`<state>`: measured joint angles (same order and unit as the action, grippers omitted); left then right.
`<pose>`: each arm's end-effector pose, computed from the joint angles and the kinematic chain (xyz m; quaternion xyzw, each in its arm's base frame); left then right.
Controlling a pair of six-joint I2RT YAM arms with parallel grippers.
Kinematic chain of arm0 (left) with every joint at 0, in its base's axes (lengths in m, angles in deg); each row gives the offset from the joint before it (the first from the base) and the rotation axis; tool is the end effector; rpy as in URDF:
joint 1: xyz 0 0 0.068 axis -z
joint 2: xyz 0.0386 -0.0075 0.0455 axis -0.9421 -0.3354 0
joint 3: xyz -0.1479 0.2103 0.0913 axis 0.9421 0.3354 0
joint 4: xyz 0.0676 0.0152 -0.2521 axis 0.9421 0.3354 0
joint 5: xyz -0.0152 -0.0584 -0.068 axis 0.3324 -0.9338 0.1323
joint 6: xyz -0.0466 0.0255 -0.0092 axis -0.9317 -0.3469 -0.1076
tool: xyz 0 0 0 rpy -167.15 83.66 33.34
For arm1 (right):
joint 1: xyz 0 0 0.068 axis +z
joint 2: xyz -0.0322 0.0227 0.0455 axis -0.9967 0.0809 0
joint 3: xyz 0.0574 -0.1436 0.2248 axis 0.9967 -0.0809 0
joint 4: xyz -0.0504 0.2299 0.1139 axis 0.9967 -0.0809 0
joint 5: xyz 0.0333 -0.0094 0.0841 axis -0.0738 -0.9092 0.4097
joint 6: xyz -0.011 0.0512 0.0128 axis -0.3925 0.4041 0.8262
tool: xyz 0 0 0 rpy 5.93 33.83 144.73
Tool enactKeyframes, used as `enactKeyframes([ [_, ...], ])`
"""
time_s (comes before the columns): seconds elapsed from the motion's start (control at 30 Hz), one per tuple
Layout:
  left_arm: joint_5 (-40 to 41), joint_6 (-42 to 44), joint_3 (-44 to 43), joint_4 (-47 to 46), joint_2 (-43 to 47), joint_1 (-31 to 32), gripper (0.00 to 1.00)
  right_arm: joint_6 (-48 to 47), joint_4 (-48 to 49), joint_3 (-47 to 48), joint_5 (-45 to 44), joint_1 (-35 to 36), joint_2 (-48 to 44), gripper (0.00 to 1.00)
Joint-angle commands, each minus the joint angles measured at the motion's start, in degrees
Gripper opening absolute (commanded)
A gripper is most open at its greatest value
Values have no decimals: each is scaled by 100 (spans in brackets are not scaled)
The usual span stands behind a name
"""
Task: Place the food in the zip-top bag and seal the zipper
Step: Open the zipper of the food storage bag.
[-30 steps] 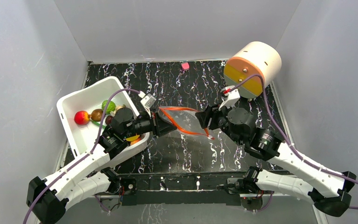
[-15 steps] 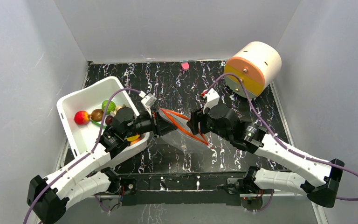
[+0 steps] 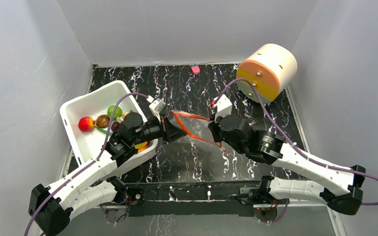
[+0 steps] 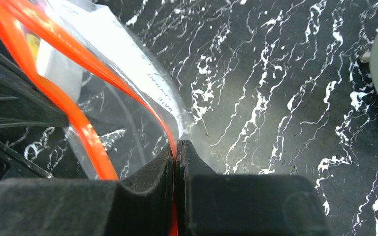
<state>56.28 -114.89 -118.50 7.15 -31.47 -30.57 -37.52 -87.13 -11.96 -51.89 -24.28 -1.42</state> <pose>0.1538 -0.1498 0.3113 0.2001 0.6924 -0.5405 0.4340 0.1146 0.1743 0.3498 -0.2320 0.8256 0.1299 0.4976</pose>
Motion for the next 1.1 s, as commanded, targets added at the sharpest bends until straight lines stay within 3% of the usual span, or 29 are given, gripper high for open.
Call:
enactKeyframes([
  [0.0,369,126,-209,205,-8,7,0,64,568,105,-451,21,-567,0],
  [0.03,389,82,-204,184,-2,7,0,143,576,92,-508,21,-612,0],
  [0.07,422,53,-197,164,2,7,9,223,549,90,-585,21,-639,0],
  [0.17,536,75,-248,250,34,7,45,446,488,75,-846,18,-671,0],
  [0.2,591,113,-288,346,48,7,52,490,453,79,-1011,18,-682,0],
  [0.33,883,282,-471,805,211,7,73,606,64,330,-1859,18,-589,0],
  [0.43,1087,387,-480,1058,421,7,82,625,-184,566,-2422,18,-518,0],
  [0.5,1284,451,-434,1181,584,7,97,625,-218,668,-2579,14,-512,0],
  [0.8,2049,842,-454,2008,962,7,98,1052,56,-14,-1805,18,-41,0],
  [1.07,2947,1106,-834,2970,744,7,98,1754,1094,-587,-641,19,370,0],
])
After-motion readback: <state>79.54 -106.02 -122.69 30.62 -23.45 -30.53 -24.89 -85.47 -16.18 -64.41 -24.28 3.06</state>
